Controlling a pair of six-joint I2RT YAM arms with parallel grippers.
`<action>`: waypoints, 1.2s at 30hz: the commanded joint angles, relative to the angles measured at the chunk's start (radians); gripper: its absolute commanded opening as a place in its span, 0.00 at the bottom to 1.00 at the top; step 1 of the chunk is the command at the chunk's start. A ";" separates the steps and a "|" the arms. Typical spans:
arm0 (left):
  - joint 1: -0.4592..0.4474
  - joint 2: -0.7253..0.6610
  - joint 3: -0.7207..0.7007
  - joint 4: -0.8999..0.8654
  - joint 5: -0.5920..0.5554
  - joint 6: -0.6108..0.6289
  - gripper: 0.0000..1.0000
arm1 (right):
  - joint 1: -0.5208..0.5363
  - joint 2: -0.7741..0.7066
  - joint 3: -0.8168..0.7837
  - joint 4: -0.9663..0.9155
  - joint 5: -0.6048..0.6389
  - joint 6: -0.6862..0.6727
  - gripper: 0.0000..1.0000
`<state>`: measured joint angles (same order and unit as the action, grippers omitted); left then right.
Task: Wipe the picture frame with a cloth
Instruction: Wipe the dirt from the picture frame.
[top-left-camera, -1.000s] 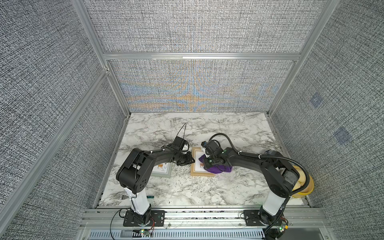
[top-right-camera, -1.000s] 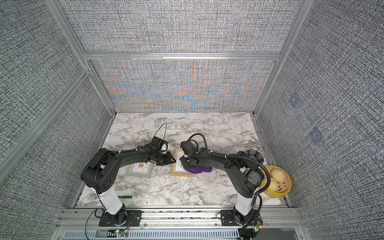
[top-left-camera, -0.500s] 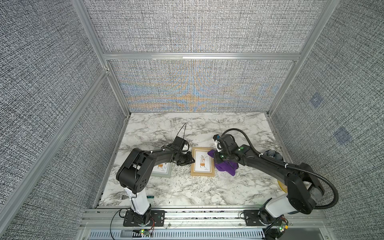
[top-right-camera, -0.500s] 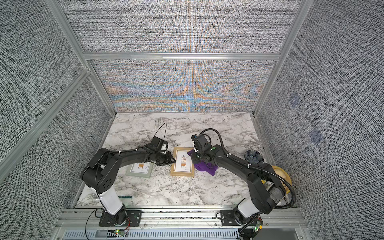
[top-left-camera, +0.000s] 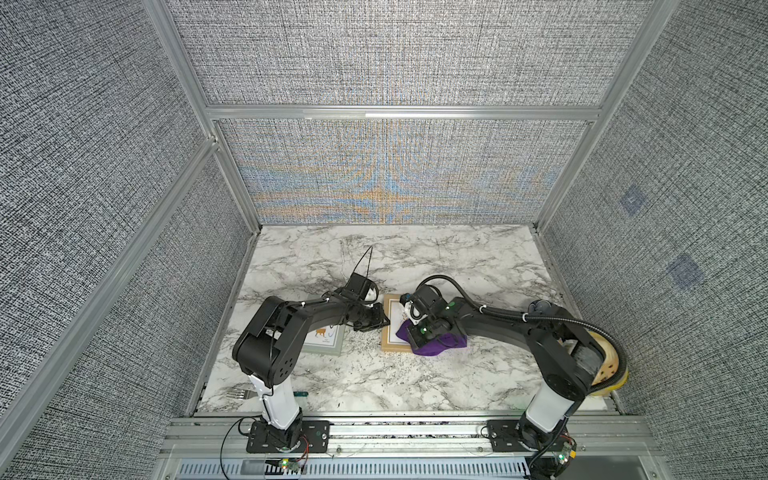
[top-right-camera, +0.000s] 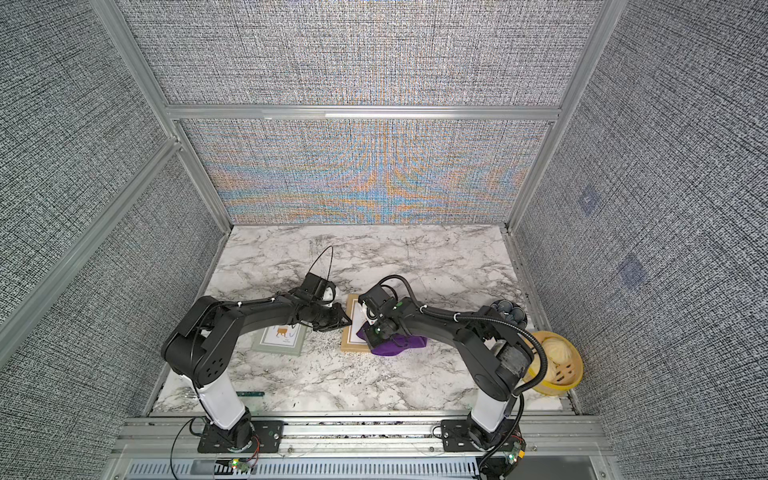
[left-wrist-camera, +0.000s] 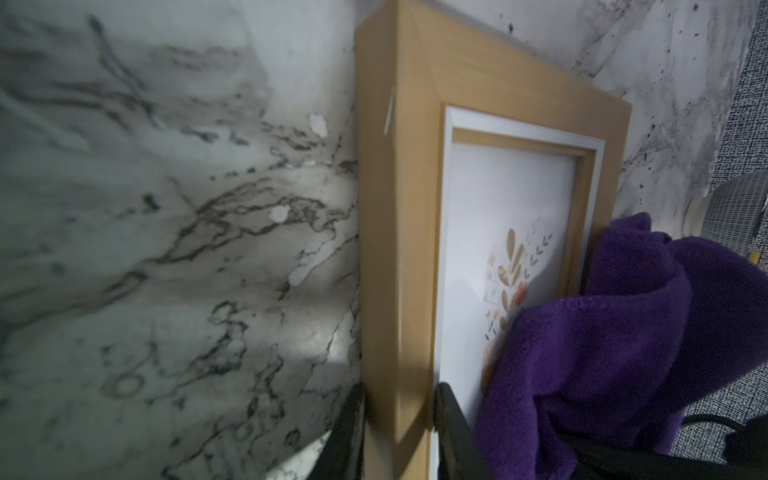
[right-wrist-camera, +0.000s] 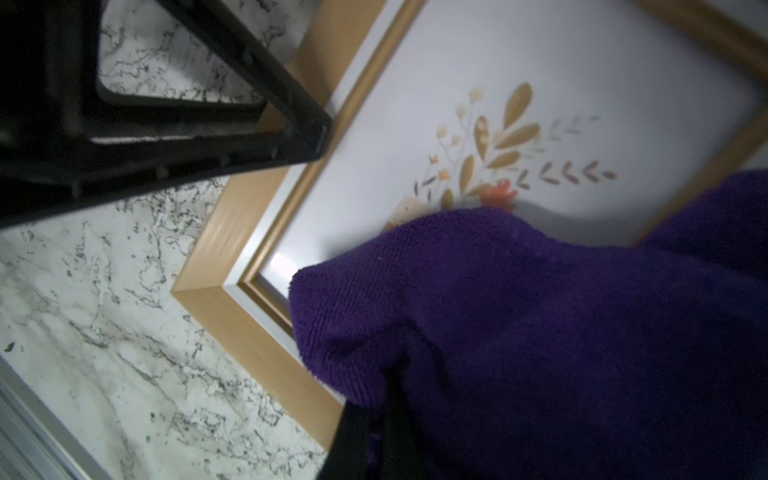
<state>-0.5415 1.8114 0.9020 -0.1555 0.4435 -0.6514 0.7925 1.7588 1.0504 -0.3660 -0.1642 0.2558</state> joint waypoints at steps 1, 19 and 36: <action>-0.002 0.040 -0.031 -0.274 -0.181 0.008 0.08 | 0.005 0.037 0.022 0.018 -0.012 0.015 0.00; -0.002 0.052 -0.023 -0.279 -0.174 0.027 0.08 | -0.035 0.016 0.033 0.042 0.052 0.067 0.00; -0.002 0.057 -0.033 -0.274 -0.173 0.021 0.08 | -0.019 0.169 0.172 -0.017 0.241 0.156 0.00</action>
<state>-0.5407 1.8183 0.9058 -0.1596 0.4484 -0.6365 0.7876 1.9137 1.2167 -0.3267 -0.0444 0.3710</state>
